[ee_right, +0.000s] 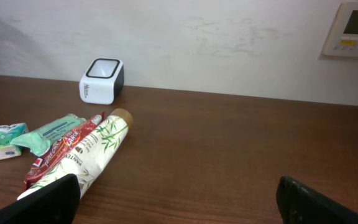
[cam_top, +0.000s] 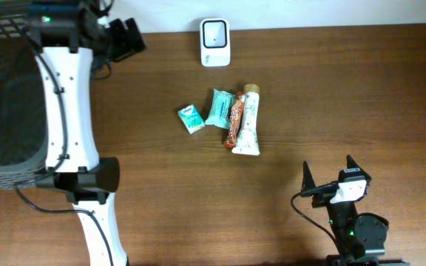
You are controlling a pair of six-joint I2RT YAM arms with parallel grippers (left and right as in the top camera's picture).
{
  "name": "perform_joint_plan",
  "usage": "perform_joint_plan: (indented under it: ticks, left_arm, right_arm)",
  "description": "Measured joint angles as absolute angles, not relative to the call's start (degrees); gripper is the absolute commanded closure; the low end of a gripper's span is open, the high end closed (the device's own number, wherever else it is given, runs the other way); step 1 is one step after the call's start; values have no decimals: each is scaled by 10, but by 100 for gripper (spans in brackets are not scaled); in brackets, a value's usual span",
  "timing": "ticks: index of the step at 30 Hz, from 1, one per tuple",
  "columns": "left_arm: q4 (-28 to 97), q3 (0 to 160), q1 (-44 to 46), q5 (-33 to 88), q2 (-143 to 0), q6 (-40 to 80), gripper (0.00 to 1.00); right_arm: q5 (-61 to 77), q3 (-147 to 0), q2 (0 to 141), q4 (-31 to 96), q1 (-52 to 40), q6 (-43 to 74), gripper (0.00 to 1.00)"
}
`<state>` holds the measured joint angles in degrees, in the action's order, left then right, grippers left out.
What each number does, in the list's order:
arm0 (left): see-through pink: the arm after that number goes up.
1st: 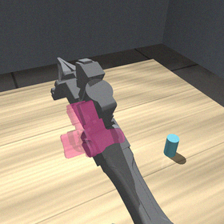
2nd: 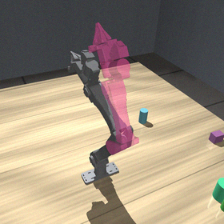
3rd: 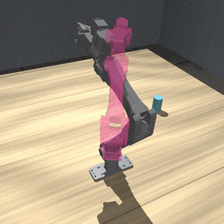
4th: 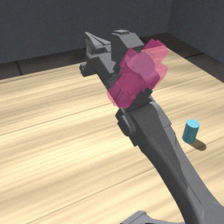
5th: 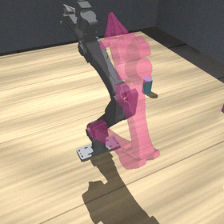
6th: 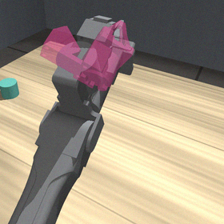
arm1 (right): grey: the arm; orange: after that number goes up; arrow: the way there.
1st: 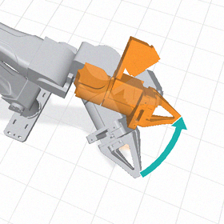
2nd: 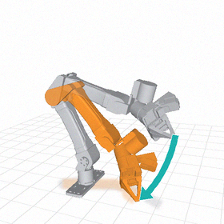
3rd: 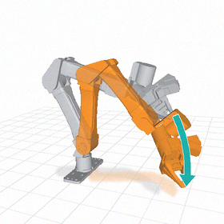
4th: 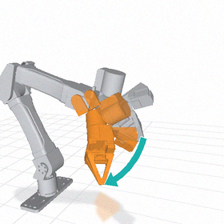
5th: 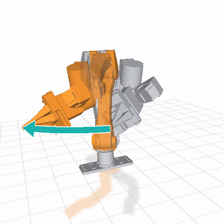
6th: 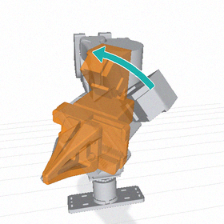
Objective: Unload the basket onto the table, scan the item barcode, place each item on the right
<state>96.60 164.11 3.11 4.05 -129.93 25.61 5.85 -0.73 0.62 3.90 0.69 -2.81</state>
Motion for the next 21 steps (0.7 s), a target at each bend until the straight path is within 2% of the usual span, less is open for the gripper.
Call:
perform_joint_plan:
  ticks: [7,9,12,14,18,20,21]
  left_arm:
    - [966,1641,6,41,-1299,255,1]
    - [966,1641,6,41,-1299,255,1]
    - [966,1641,6,41,-1299,254,1]
    - [966,1641,6,41,-1299,254,1]
    - [967,1641,6,43,-1299,252,1]
    - [967,1641,6,43,-1299,252,1]
    - [965,1641,6,42,-1299,252,1]
  right_arm:
    - [72,-7,6,32,7,-17,1]
    - [138,-7,6,8,7,30,1]
    - [314,-6,6,-16,7,136,2]
    - [375,-6,6,-60,7,174,1]
    - [399,-15,7,-382,7,277,1]
    - [344,-77,16,-369,7,296,1]
    - [327,-120,30,-301,7,280,1]
